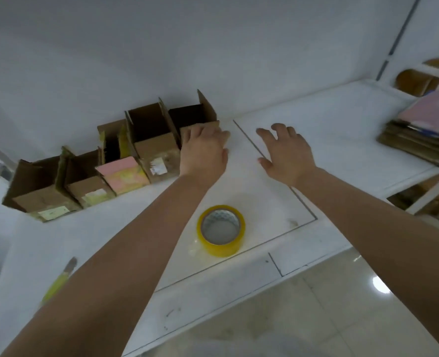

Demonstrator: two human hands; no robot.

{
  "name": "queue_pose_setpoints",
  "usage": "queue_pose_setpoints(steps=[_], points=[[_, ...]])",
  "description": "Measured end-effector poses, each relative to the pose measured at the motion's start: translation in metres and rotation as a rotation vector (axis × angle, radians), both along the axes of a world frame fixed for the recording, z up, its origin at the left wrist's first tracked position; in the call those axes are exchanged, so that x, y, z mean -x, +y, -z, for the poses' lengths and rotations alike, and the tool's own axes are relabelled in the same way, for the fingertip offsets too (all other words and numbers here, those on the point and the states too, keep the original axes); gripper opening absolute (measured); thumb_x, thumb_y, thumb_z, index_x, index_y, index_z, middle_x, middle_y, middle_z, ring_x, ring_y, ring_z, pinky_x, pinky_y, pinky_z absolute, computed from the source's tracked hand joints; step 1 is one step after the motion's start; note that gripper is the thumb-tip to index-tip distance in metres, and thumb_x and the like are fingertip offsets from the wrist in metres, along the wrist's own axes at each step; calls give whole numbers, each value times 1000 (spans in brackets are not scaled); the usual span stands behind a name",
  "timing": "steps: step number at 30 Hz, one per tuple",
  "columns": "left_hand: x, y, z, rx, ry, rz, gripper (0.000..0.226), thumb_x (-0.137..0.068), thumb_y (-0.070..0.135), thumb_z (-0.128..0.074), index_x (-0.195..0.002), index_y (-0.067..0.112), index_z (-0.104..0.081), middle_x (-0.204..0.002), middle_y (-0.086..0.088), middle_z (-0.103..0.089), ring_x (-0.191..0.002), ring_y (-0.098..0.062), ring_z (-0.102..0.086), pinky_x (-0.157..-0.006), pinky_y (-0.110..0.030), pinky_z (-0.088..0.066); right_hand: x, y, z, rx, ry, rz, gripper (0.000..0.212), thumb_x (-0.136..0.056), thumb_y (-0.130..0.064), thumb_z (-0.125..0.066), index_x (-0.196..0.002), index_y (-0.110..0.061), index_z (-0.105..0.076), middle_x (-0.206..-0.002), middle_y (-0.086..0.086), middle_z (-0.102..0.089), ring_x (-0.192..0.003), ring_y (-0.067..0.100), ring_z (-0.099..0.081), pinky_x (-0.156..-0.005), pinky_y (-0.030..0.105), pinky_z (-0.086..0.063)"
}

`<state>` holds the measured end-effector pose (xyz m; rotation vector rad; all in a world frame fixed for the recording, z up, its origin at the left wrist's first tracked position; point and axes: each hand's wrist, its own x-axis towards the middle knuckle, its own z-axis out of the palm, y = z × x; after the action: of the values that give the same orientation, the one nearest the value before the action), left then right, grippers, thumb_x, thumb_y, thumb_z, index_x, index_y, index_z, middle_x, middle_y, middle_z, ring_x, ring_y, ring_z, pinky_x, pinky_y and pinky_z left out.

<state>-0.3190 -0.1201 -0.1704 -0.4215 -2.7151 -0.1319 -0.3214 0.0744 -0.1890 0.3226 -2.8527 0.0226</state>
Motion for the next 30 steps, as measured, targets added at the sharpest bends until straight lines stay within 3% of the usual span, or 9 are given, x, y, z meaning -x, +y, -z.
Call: queue_pose_setpoints(steps=[9, 17, 30], points=[[-40, 201, 3, -32, -24, 220, 44, -94, 31, -55, -137, 21, -52, -140, -3, -49, -132, -28, -35, -108, -40, -29, -84, 193, -10, -36, -27, 224, 66, -91, -40, -59, -147, -21, -31, -143, 17, -39, -126, 36, -41, -98, 44, -40], [-48, 311, 5, 25, -90, 396, 45, -96, 33, -52, -139, 21, -48, -141, -2, -45, -130, -25, -35, -106, -36, -29, -123, 302, 0, 43, -74, 427, 65, -92, -42, -58, -148, -21, -31, -140, 16, -41, -127, 36, -41, -100, 46, -42], [35, 398, 16, 66, -101, 507, 38, -93, 28, -54, -129, 15, -55, -133, -6, -50, -123, -27, -41, -100, -36, -33, -53, 398, 23, 170, -70, 638, 57, -91, -40, -59, -141, -19, -40, -135, 16, -46, -122, 37, -44, -96, 45, -41]])
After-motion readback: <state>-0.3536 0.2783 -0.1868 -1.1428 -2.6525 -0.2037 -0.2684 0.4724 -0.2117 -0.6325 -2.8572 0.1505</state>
